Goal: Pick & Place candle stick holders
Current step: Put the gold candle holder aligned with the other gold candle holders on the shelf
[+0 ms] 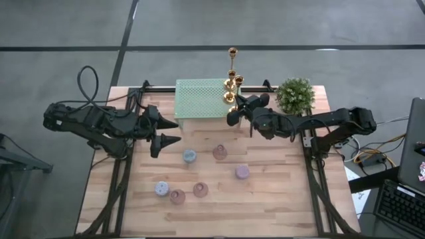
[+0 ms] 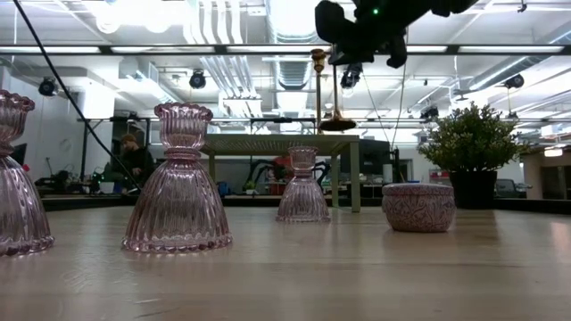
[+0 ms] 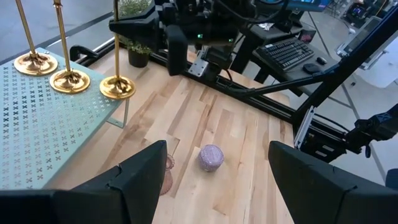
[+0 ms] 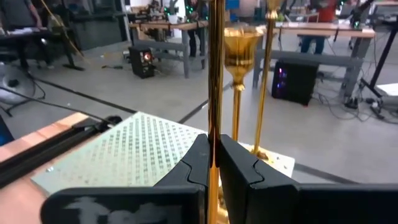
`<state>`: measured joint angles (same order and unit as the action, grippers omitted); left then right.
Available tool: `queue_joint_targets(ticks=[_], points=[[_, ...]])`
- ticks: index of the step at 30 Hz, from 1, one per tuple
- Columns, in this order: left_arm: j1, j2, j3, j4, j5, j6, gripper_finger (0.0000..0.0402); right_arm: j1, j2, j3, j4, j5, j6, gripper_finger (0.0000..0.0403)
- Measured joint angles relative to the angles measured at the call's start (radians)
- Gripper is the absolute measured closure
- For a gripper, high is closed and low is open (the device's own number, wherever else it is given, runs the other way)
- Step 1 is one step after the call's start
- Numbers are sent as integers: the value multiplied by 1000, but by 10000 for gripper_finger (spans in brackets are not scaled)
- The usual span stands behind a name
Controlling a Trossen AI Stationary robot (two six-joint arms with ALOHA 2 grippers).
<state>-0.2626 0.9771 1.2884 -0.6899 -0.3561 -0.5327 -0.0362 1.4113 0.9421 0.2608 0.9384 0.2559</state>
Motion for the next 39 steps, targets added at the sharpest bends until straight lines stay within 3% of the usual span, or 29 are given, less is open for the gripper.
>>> queue_joint_targets(ticks=[23, 39], points=[[0, 0, 0, 0, 0, -3, 117, -37, 113, -5, 175, -30, -68, 390], [0, 0, 0, 0, 0, -3, 117, -48, 126, -4, 191, -30, -99, 390]])
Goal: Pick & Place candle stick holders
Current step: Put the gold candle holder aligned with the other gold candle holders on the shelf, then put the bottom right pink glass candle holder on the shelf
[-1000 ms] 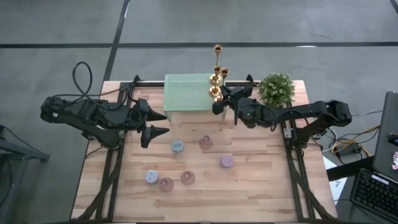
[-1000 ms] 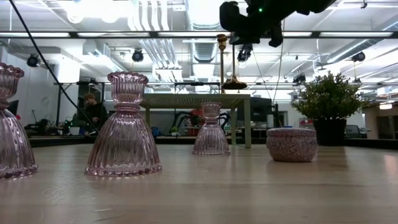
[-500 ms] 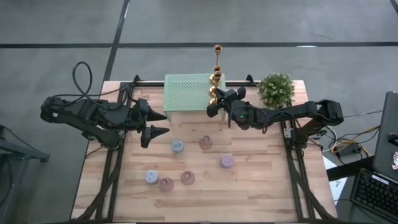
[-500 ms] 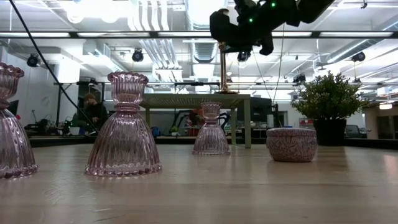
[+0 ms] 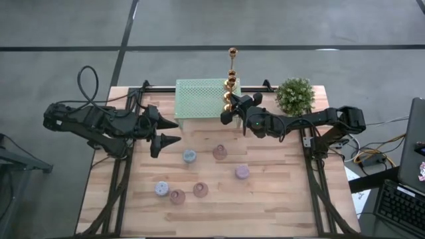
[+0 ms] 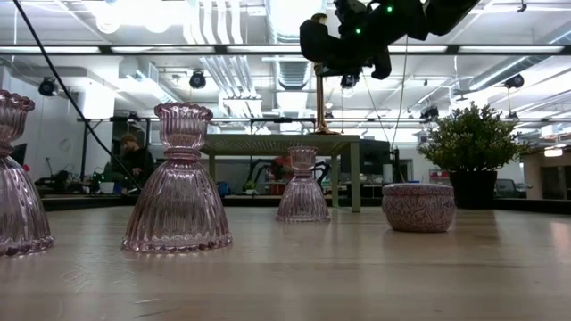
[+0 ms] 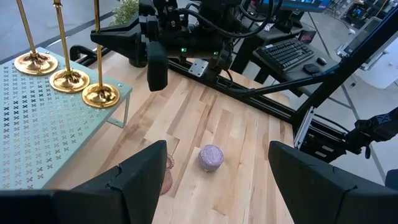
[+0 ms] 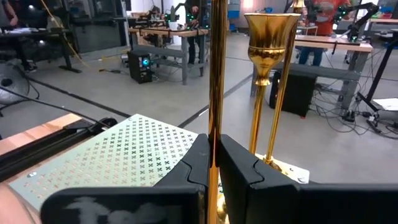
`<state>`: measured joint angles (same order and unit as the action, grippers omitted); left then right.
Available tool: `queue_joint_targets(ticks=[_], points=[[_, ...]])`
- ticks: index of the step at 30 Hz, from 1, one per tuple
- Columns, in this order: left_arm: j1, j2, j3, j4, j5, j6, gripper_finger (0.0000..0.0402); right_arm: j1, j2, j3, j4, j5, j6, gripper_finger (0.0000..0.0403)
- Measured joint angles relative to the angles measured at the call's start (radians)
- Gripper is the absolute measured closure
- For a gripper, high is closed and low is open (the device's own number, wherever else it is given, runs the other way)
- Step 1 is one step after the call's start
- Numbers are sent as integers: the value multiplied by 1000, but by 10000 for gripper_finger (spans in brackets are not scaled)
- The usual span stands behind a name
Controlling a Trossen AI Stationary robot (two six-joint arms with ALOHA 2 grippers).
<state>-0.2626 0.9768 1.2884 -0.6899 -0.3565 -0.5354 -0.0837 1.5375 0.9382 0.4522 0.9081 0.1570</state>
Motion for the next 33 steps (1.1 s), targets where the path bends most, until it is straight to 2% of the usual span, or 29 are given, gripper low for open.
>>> queue_joint_targets(ticks=[13, 24, 33], points=[[0, 0, 0, 0, 0, 0, 117, 0, -2, 0, -4, 0, -3, 388], [0, 0, 0, -2, 1, 0, 117, 4, -7, -2, -10, 9, -12, 316], [0, 0, 0, -2, 3, 0, 117, 68, -65, 19, -87, 11, -11, 291]])
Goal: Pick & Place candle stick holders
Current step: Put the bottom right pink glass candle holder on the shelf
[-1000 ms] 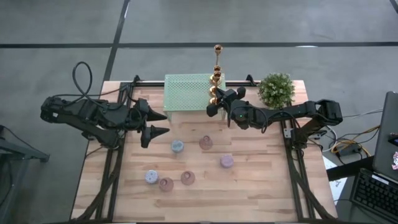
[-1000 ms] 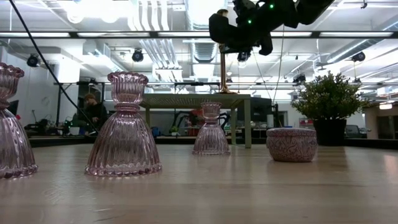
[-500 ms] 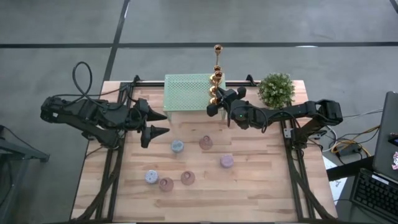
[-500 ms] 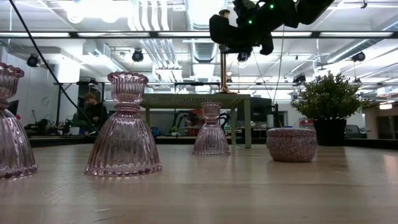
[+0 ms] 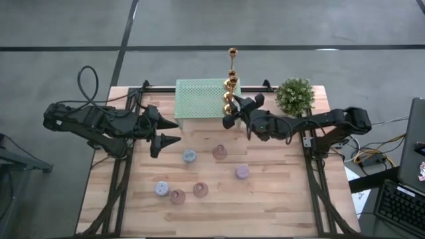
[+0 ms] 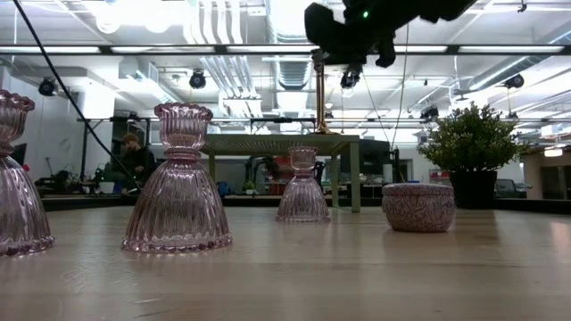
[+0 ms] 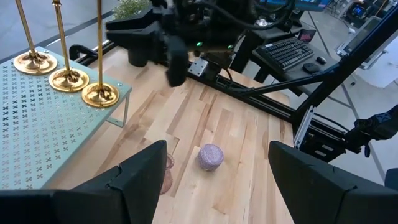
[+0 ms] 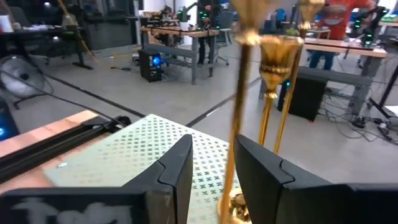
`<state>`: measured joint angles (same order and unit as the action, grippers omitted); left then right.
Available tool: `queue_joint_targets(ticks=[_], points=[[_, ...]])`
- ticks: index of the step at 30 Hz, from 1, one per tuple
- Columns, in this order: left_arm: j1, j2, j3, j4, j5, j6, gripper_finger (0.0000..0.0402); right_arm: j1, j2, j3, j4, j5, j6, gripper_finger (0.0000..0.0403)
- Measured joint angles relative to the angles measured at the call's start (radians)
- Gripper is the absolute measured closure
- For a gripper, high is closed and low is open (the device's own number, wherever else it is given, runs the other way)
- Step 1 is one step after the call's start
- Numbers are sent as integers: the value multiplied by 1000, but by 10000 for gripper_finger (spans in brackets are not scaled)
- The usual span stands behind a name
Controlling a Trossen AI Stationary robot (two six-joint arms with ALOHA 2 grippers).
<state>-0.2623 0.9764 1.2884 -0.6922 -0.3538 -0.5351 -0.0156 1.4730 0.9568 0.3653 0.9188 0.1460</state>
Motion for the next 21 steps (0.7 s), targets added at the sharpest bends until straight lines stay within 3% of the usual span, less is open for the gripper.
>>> queue_joint_targets(ticks=[11, 16, 21], points=[[0, 0, 0, -6, 0, 38, 117, 107, -144, 38, -259, -6, 149, 294], [1, 4, 0, -6, -5, 73, 117, 160, -180, 38, -388, -117, 304, 303], [1, 10, 0, -7, -5, 103, 117, 202, -153, 38, -393, -298, 405, 314]])
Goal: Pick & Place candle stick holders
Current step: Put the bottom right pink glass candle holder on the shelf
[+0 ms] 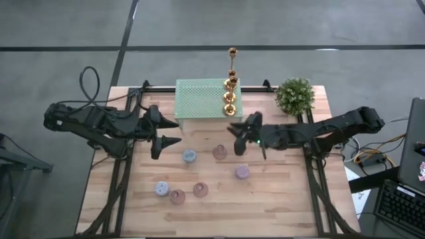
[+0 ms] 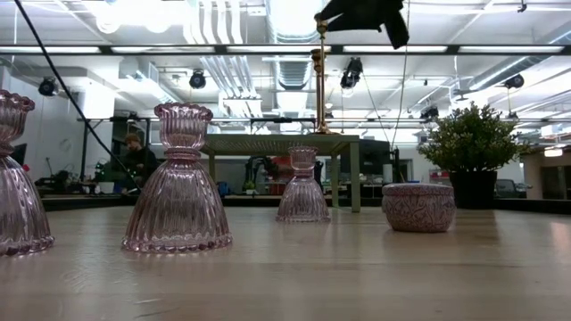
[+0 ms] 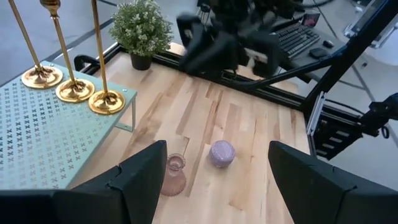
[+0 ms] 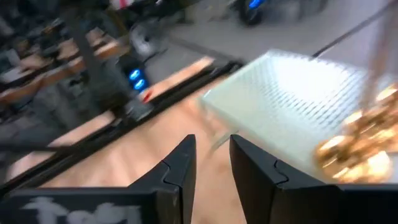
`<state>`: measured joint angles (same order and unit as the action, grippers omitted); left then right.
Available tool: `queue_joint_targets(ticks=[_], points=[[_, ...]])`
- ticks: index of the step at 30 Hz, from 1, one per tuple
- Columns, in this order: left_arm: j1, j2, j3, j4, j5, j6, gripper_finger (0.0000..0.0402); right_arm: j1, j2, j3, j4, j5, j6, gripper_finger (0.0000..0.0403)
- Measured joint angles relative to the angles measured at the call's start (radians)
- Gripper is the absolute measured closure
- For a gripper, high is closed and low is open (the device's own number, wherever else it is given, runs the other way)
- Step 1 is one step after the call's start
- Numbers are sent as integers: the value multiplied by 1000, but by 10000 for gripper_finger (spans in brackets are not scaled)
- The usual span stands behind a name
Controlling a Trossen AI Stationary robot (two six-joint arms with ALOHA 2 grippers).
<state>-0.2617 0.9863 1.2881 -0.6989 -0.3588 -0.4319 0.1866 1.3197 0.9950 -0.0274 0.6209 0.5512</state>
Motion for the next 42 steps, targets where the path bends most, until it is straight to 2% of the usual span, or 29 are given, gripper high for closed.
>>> queue_joint_targets(ticks=[3, 7, 11, 21, 29, 32, 37, 42], points=[[0, 3, 0, -5, -1, 16, 117, 23, 30, 0, -7, -52, 70, 321], [0, 12, 0, -56, 9, 49, 117, 45, 57, 0, -28, -54, 179, 329], [-1, 43, 0, -78, 67, 45, 117, 52, 72, 0, -26, -54, 233, 338], [4, 223, 0, -138, 202, -29, 117, 99, 64, 0, -19, -53, 325, 357], [5, 377, 0, -144, 391, 111, 117, 187, 86, 0, -23, -53, 416, 360], [1, 416, -4, -185, 409, 142, 117, 205, 102, 0, -22, -53, 436, 360], [-30, 438, -81, -148, 410, 173, 117, 228, 128, 0, -22, -50, 408, 360], [-90, 422, -193, -17, 410, 108, 117, 248, 142, 0, -20, -52, 371, 360]])
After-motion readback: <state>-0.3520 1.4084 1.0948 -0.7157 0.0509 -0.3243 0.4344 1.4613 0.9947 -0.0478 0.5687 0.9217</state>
